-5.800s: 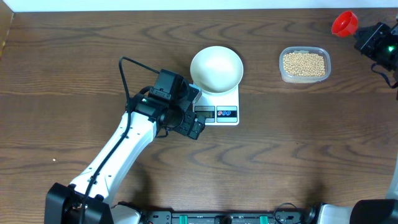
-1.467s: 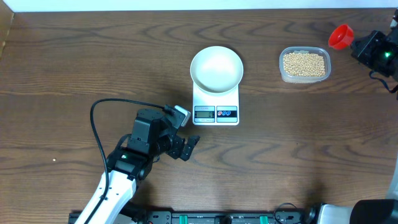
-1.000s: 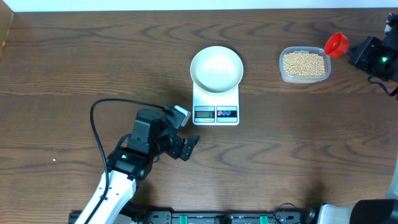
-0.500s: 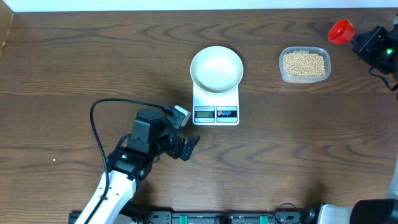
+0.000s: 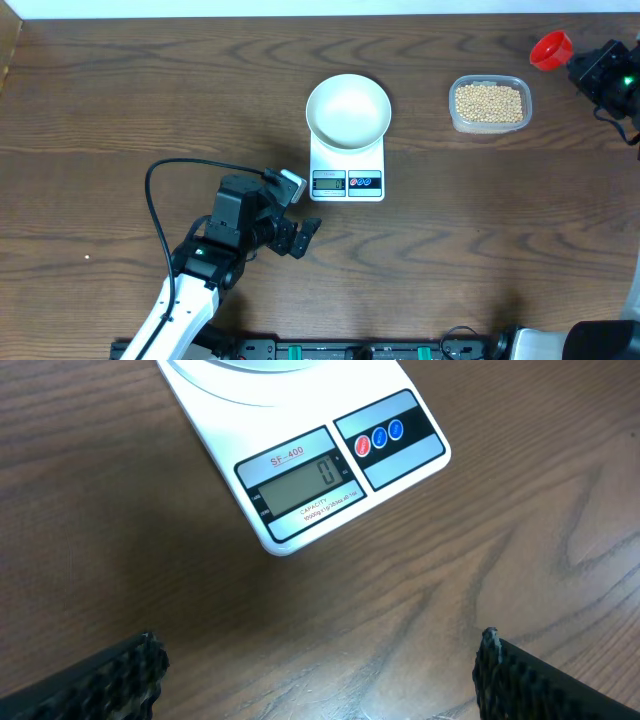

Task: Scoop item into bowl and weigh 50g on scale
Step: 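Lower the red scoop with the right gripper toward the soybean tub, then dip the red scoop into the soybeans with the right gripper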

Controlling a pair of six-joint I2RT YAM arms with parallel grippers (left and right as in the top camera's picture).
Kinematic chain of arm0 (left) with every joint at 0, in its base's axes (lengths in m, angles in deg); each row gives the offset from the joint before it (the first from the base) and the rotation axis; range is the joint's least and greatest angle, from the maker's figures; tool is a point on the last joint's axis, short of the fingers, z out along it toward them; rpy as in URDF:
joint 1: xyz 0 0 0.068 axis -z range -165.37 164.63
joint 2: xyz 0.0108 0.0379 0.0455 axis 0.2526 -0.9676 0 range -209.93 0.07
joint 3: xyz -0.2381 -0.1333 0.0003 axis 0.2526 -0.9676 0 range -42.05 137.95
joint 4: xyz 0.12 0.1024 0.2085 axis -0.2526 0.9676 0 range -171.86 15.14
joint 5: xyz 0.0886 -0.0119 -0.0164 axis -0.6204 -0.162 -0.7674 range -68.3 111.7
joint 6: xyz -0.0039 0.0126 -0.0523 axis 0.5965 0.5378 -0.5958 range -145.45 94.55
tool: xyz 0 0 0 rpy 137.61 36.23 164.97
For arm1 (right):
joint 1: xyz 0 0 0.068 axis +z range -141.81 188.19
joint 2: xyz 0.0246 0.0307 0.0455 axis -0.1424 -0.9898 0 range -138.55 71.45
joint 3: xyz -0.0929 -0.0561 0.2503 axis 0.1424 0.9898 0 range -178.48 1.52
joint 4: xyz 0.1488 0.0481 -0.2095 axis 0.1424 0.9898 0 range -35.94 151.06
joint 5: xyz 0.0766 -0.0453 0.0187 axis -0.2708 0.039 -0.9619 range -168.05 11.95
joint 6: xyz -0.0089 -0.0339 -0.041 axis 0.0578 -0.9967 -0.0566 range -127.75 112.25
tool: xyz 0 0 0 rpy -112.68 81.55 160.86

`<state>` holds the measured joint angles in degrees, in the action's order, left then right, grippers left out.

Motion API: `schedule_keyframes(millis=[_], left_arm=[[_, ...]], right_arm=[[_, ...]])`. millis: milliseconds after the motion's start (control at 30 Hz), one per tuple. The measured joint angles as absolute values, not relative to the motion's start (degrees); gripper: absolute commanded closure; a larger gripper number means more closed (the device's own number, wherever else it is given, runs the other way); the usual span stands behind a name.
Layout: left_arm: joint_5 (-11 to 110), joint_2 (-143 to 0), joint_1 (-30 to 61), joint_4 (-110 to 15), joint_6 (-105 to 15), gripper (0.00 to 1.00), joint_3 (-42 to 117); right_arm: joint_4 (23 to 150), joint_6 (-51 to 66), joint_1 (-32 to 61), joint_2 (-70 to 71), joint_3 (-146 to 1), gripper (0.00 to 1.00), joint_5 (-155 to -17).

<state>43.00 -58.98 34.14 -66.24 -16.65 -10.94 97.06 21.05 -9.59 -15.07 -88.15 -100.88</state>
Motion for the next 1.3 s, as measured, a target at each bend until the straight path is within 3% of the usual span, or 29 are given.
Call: schedule_keyframes(millis=[367, 733, 1000, 1300], left_arm=[[43.0, -59.0, 34.1, -66.2, -16.6, 0.0, -10.9], [43.0, -59.0, 34.1, -66.2, -16.6, 0.0, -10.9], [43.0, -59.0, 34.1, -66.2, -16.6, 0.0, -10.9], [43.0, -59.0, 34.1, -66.2, -16.6, 0.0, -10.9]], right_arm=[[103.5, 18.1, -6.9, -18.8, -88.4, 0.99, -99.2], [107.3, 4.6, -2.2, -20.9, -88.4, 0.99, -89.5], [103.2, -2.6, 2.2, -21.2, -88.4, 0.99, -76.2], [101.1, -10.0, 5.2, -27.3, -88.4, 0.99, -73.2]])
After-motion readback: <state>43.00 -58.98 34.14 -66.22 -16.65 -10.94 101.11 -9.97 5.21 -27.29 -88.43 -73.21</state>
